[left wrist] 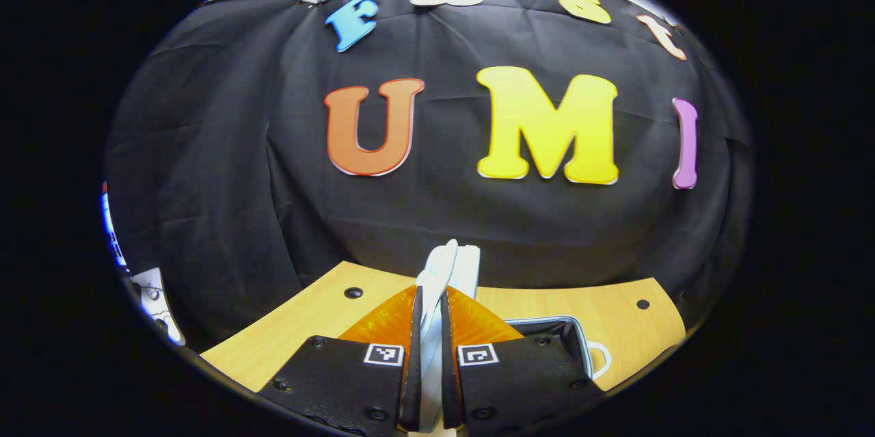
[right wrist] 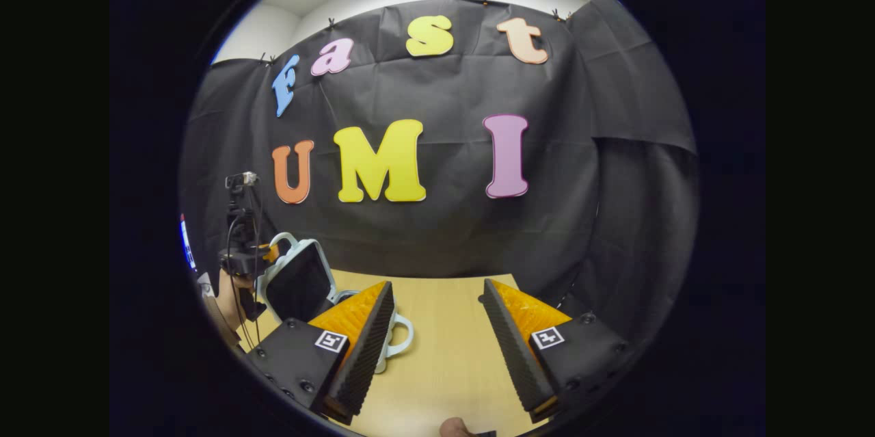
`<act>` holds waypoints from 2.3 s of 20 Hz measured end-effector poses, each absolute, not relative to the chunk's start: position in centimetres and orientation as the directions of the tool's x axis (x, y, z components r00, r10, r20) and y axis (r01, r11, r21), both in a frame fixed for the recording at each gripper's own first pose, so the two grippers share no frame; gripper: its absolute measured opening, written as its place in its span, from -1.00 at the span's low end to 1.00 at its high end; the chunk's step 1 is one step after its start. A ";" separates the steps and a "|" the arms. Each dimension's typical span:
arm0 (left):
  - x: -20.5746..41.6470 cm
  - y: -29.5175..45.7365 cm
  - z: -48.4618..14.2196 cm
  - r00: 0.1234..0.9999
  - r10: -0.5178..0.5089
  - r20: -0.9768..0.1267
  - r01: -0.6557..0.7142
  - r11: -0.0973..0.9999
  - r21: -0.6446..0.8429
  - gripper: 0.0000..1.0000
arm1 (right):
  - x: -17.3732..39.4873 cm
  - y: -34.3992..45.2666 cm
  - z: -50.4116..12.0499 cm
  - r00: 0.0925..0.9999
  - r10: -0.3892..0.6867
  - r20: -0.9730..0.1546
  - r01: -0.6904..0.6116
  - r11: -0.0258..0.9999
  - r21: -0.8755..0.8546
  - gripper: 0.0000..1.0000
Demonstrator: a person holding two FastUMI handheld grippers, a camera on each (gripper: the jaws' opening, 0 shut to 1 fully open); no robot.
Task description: First open the suitcase, pack the skin care products into it, and then close the suitcase.
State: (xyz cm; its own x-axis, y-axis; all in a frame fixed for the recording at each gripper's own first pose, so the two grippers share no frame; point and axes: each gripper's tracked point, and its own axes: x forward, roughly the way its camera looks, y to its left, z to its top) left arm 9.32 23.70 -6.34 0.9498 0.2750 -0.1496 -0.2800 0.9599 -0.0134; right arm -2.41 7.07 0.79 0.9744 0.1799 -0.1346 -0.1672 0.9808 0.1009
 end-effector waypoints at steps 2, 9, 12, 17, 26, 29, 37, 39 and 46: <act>9.9 20.1 -6.6 0.962 0.233 -0.142 -0.232 0.972 0.023 -0.70 | -2.7 5.9 1.3 0.979 0.170 -0.108 -0.162 0.983 0.082 0.58; 11.6 9.5 -10.4 0.975 0.117 -0.189 -0.098 0.989 0.107 -0.70 | -3.5 2.8 -0.1 0.981 0.165 -0.099 -0.162 0.986 0.037 0.59; 12.1 5.3 -13.7 0.965 0.076 -0.251 -0.048 0.992 0.116 -0.70 | -3.7 0.3 -1.1 0.982 0.141 -0.122 -0.138 0.990 0.036 0.60; 12.7 0.9 -18.8 0.935 0.067 -0.349 -0.011 0.987 0.159 -0.70 | -3.5 -4.3 -3.9 0.978 0.098 -0.186 -0.089 0.995 0.054 0.60; 13.7 -2.0 -26.0 0.876 0.126 -0.465 0.027 0.951 0.308 -0.70 | -3.1 -8.7 -7.8 0.958 0.073 -0.278 -0.049 0.995 0.091 0.59; 13.4 -3.1 -27.0 0.866 0.053 -0.498 0.078 0.968 0.238 -0.51 | -2.7 -9.2 -8.3 0.953 0.074 -0.293 -0.044 0.993 0.107 0.59; 10.2 -0.6 -14.5 0.952 0.001 -0.307 0.013 0.999 0.045 0.58 | -0.1 -3.4 -4.5 0.965 0.136 -0.224 -0.115 0.988 0.103 0.59; 7.7 1.0 -10.1 0.972 0.006 -0.234 -0.002 1.000 0.019 0.71 | 0.5 -1.0 -3.4 0.968 0.154 -0.198 -0.136 0.986 0.101 0.59; 0.9 10.4 -1.8 0.994 0.080 -0.075 -0.078 0.996 0.029 0.84 | 1.9 9.7 -0.4 0.965 0.226 -0.131 -0.214 0.971 0.103 0.60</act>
